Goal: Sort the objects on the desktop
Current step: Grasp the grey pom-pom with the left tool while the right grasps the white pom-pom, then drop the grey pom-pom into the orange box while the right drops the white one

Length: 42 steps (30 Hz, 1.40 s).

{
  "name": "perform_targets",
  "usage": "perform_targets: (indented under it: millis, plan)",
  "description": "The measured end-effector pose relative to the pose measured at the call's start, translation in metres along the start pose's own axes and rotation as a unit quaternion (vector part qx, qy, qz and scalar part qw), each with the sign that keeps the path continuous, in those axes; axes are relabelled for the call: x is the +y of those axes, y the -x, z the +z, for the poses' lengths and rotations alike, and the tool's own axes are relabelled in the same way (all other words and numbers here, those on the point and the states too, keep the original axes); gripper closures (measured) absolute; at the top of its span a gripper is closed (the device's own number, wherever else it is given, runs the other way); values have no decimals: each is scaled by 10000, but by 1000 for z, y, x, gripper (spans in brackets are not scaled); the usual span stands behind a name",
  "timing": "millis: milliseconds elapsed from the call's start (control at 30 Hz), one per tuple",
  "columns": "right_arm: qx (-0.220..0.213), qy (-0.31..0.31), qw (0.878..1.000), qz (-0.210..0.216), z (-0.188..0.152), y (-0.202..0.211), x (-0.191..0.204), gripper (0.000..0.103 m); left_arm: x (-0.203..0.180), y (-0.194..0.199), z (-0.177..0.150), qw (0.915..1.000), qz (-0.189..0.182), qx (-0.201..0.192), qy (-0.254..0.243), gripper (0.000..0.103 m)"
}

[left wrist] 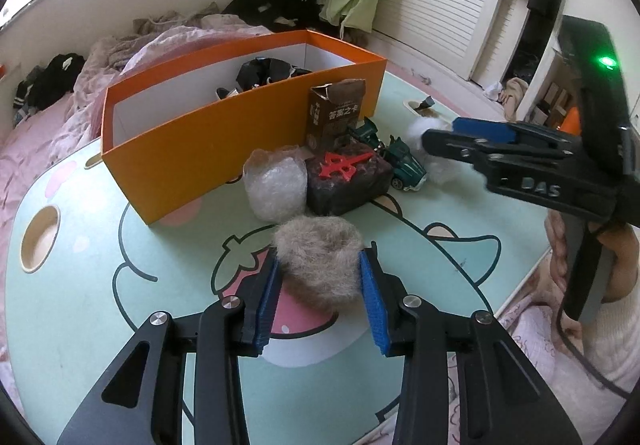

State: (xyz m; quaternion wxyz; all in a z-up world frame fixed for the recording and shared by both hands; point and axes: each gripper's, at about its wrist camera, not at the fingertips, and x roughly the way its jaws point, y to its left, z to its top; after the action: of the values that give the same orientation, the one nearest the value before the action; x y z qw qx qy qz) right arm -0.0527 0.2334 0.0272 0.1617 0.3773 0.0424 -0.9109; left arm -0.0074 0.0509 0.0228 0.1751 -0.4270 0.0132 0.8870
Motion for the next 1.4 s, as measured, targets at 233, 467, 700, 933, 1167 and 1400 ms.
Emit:
perform_targets:
  millis: [233,467,700,933,1167,1400]
  plan:
    - [295,-380,9983,342,-4,-10,-8,80,0,-4,1,9999,-125,90,-25,64]
    - [-130,-495,9967,622,-10,14,-13,80,7,18,2,9993,-204,-310,56,77]
    - [-594,-503,9932,862,17,40,-3,80,15,54,18,9961,-240,-832,160,77]
    - [-722,-416,9906,1080,76,17,23,80,39,52,73,9941,160,-1022,331,77]
    - [-426,-310,9944,919,103,-37,42,48,65,1,99,9941,397,-702,723,63]
    - [-386,-279,9963,712,84,-42,40,35,65,4,81,9929,486,-774,764,46]
